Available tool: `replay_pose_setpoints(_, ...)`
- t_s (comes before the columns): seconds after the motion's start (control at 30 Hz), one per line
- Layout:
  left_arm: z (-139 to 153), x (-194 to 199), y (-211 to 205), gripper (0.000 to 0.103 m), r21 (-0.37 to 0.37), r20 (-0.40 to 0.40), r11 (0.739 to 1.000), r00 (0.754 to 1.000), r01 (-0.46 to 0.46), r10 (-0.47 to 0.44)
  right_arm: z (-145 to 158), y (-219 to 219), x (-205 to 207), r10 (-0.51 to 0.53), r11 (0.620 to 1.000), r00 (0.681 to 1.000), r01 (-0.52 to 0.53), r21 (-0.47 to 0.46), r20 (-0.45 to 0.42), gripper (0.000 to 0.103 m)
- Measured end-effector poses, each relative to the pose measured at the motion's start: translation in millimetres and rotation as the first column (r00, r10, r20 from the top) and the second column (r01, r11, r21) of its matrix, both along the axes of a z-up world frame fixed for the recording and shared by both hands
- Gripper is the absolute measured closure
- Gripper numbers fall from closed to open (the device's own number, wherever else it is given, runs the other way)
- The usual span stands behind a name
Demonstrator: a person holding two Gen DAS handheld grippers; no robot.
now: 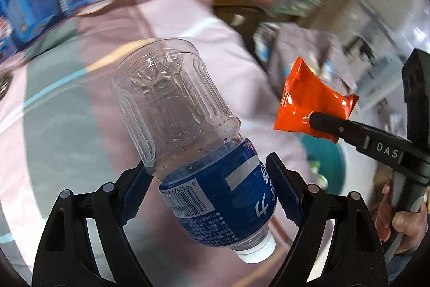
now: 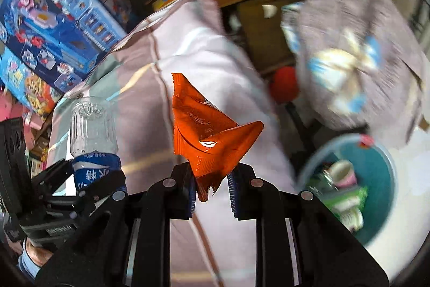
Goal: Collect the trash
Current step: 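Carry the water bottle and orange snack bag over the teal bin with both tools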
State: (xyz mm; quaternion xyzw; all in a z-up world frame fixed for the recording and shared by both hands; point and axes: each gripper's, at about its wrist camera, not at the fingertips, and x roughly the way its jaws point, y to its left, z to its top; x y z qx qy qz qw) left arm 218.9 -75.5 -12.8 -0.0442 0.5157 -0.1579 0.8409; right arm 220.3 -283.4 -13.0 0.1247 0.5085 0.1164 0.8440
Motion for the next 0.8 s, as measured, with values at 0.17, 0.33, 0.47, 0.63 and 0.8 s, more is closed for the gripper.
replay_pose_setpoints(0.17, 2, -18, -57, 0.019, 0.015, 0.003, 0.992, 0.992, 0.128, -0.128, 3, -68, -43, -0.107, 0.994, 0.994, 0.106, 0.031, 0.021, 0.084)
replay_pose_setpoints(0.33, -4, -35, -114, 0.019, 0.044, -0.013, 0.964, 0.965, 0.263, -0.263, 2, -130, -79, -0.224, 0.974, 0.974, 0.221, 0.055, 0.045, 0.084)
replay_pose_setpoints(0.47, -16, -40, -154, 0.019, 0.074, -0.043, 0.94, 0.942, 0.334, -0.332, -12, -165, -97, -0.29, 0.956, 0.957, 0.288, 0.056, 0.033, 0.084)
replay_pose_setpoints(0.63, -37, -39, -206, 0.019, 0.098, -0.087, 0.904, 0.908, 0.417, -0.41, -38, -194, -108, -0.334, 0.939, 0.943, 0.334, 0.085, -0.014, 0.084)
replay_pose_setpoints(0.8, -58, -40, -252, 0.019, 0.114, -0.132, 0.858, 0.863, 0.501, -0.487, -55, -219, -113, -0.37, 0.922, 0.928, 0.373, 0.101, -0.052, 0.084)
